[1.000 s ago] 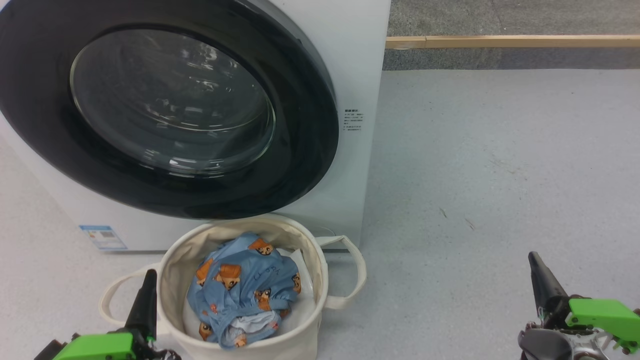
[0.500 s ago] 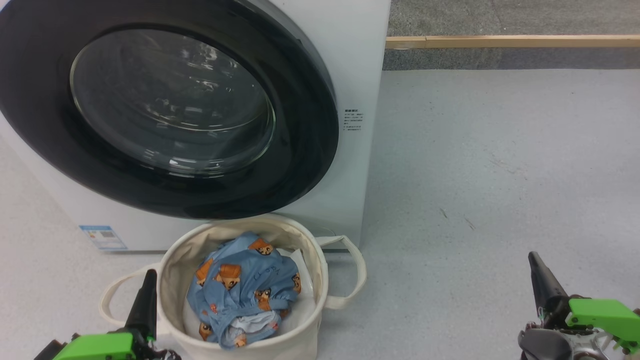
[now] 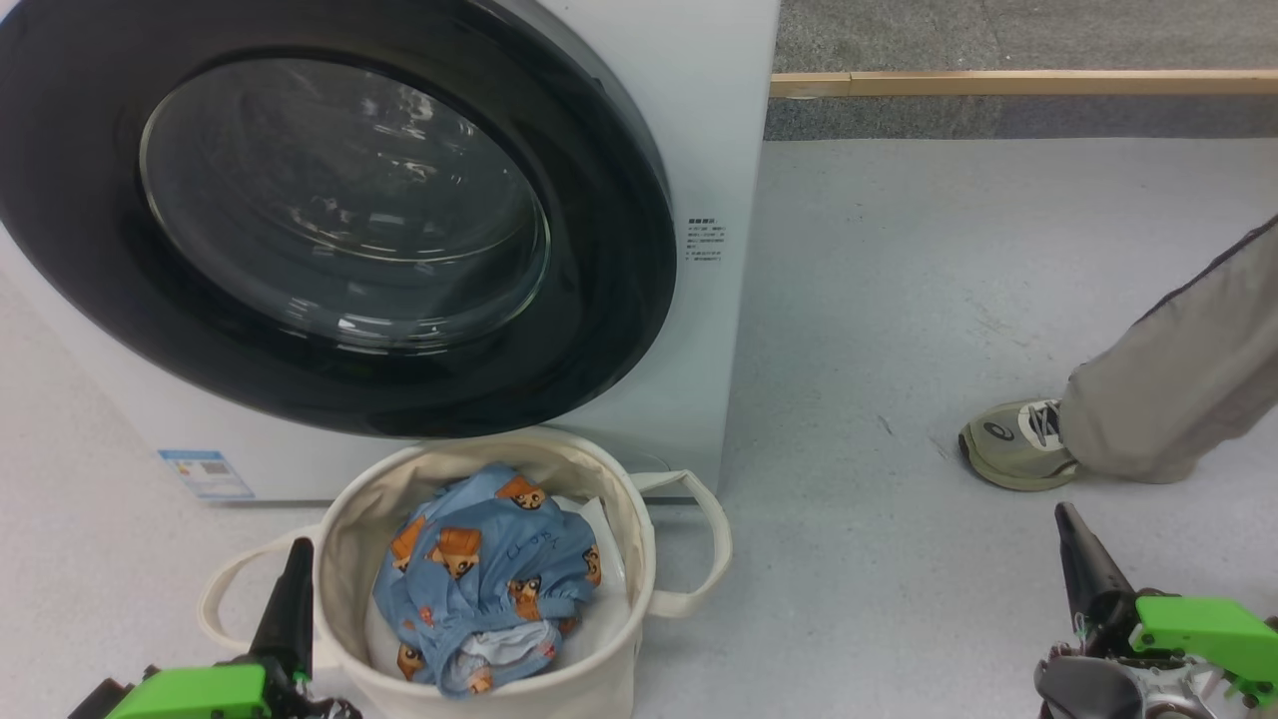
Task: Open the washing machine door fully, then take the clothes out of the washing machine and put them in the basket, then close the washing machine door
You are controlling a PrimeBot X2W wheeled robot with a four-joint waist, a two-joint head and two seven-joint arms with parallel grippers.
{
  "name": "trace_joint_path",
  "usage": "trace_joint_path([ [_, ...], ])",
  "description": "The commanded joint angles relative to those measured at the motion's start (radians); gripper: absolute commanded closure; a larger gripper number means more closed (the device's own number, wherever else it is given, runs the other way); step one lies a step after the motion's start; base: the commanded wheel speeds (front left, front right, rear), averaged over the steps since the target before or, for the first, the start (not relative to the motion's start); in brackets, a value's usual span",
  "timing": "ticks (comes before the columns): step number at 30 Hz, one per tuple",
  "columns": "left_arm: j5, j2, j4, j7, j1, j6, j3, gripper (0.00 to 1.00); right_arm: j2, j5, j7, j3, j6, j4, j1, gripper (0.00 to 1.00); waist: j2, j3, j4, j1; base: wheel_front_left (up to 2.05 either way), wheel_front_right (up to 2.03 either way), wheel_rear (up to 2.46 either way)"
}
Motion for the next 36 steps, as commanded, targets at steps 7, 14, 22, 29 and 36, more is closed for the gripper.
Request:
trace_joint_path([
  [7,0.005,0.005,-0.037,0.009,-0.025,-0.007,0.035,1.0,-0.003,0.006,0.007,0.02,0.0,-0.038,-0.016,1.0,0.0,0.0,0.0,0.0,0.0,0.0,0.0],
  [14,0.005,0.005,-0.037,0.009,-0.025,-0.007,0.035,1.0,-0.003,0.006,0.007,0.02,0.0,-0.038,-0.016,1.0,0.0,0.0,0.0,0.0,0.0,0.0,0.0],
  [22,0.005,0.005,-0.037,0.009,-0.025,-0.007,0.035,1.0,-0.003,0.006,0.007,0.02,0.0,-0.038,-0.016,1.0,0.0,0.0,0.0,0.0,0.0,0.0,0.0],
  [29,0.005,0.005,-0.037,0.009,-0.025,-0.007,0.035,1.0,-0.003,0.006,0.007,0.02,0.0,-0.038,-0.016,1.0,0.0,0.0,0.0,0.0,0.0,0.0,0.0],
  [36,0.005,0.005,-0.037,0.009,-0.025,-0.007,0.035,1.0,-0.003,0.006,0.007,0.02,0.0,-0.038,-0.016,1.0,0.0,0.0,0.0,0.0,0.0,0.0,0.0],
])
